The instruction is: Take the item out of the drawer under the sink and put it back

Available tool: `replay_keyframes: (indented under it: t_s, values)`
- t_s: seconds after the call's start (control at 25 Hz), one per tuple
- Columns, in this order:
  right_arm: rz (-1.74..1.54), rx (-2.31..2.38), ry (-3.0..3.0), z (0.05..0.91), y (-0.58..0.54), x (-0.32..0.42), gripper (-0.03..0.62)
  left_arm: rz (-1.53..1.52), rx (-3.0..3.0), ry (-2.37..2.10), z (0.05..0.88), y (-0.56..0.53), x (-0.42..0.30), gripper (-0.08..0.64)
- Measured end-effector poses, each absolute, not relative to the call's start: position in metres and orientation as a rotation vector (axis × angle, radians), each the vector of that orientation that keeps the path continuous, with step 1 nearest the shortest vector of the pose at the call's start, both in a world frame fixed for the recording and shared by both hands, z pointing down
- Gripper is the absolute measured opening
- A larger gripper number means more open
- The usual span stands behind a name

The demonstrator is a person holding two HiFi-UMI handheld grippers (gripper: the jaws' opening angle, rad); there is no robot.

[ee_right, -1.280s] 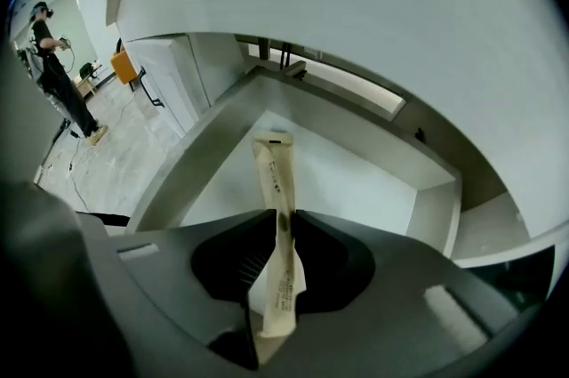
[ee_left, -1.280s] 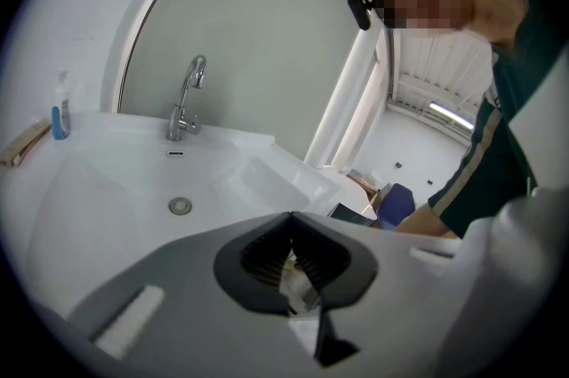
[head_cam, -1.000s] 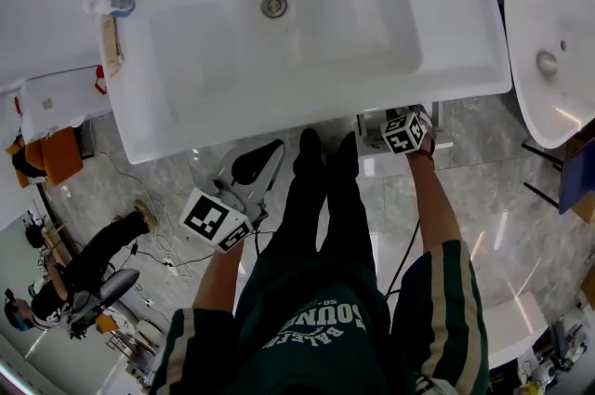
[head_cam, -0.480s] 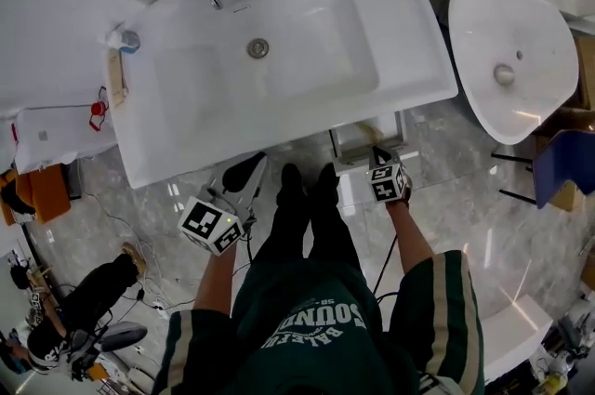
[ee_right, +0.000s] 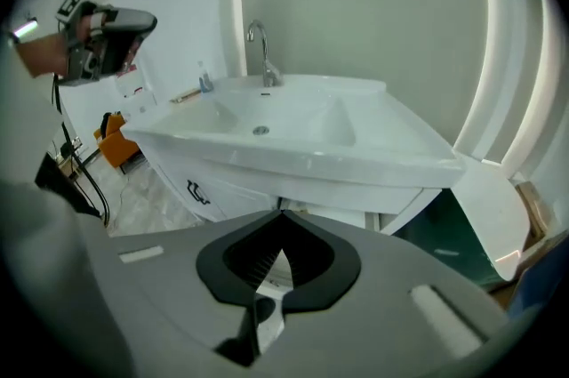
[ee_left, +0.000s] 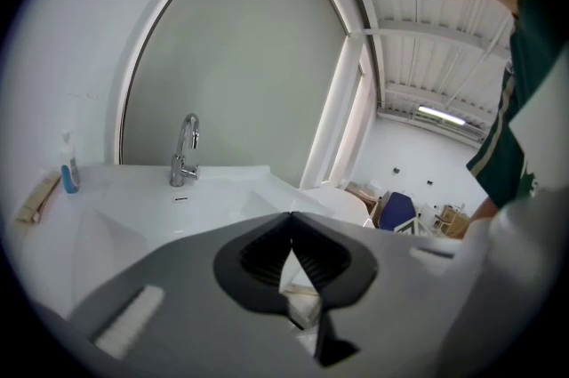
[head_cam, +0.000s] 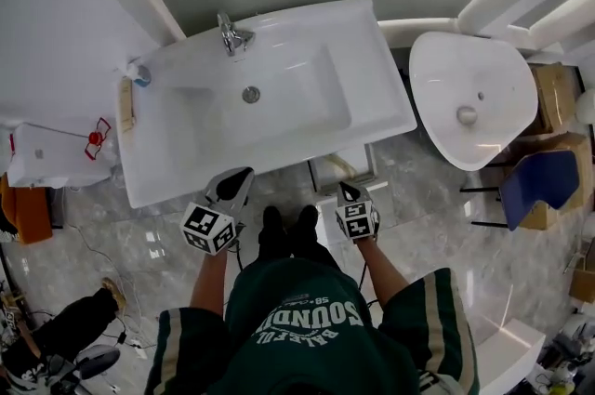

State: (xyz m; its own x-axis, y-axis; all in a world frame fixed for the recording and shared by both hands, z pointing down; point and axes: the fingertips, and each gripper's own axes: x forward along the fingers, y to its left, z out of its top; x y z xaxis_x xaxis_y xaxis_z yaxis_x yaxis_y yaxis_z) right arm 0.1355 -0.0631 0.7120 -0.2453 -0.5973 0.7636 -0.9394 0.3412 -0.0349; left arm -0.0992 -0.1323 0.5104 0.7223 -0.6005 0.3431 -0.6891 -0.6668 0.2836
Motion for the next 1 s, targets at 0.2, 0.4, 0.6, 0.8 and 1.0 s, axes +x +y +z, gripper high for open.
replay_keyframes:
  t_s: [0.2,0.4,0.6,0.8,1.0]
  values:
    - [0.550,1.442,-2.082,0.621,-0.108,0.121,0.002,0.275,2.546,-1.051,0.492,-0.141,-0.110,0.051]
    - [0.372,1.477,-2.231,0.535,-0.162,0.100,0.002,0.219,2.602,-1.097,0.460,-0.161,-0.117,0.051]
    - [0.261,1.502,-2.363,0.465,-0.197,0.081,0.002,0.191,2.659,-1.139,0.431,-0.179,-0.127,0.051]
    - [0.173,1.541,-2.467,0.410,-0.209,0.070,0.002,0.150,2.709,-1.187,0.401,-0.192,-0.134,0.051]
    - [0.119,1.561,-2.526,0.383,-0.206,0.063,0.002,0.152,2.738,-1.191,0.390,-0.196,-0.134,0.051]
